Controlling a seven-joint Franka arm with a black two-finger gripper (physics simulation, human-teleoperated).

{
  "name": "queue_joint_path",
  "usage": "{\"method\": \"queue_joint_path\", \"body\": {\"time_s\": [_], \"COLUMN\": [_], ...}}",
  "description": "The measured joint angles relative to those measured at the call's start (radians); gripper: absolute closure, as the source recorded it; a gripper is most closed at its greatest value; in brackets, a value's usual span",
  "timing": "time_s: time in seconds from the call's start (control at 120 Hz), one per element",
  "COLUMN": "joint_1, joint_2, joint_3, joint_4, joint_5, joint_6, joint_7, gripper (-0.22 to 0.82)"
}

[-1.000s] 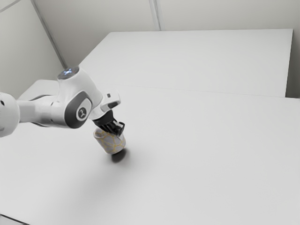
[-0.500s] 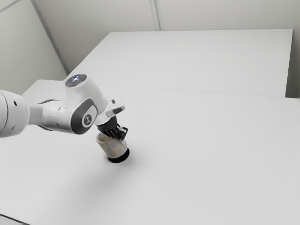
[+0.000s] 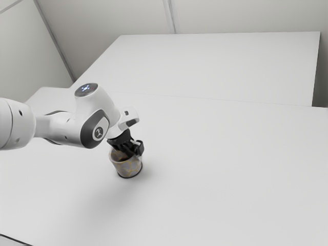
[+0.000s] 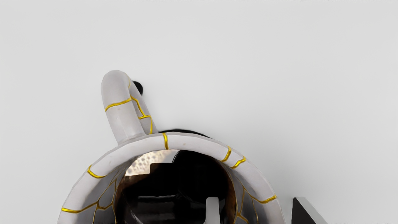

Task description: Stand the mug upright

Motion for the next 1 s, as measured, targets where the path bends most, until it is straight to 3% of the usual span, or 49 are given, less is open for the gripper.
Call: {"method": "queue_joint_path", "body": {"time_s": [0.15,0.333,1.0], "joint_1": [-0.006,-0.007,0.011], "joint_2": [-0.033,-0.087,0.021], "joint_3": [0.0,0.0,0.01], "joint_4": [0.002,0.035,0.645], "joint_5": [-0.003,-0.012,-0.005], "joint_6": [-0.006,-0.079,-0.726], "joint_7": [0.007,0.016,0.028], "gripper": [0.22,0.11,0.02]}}
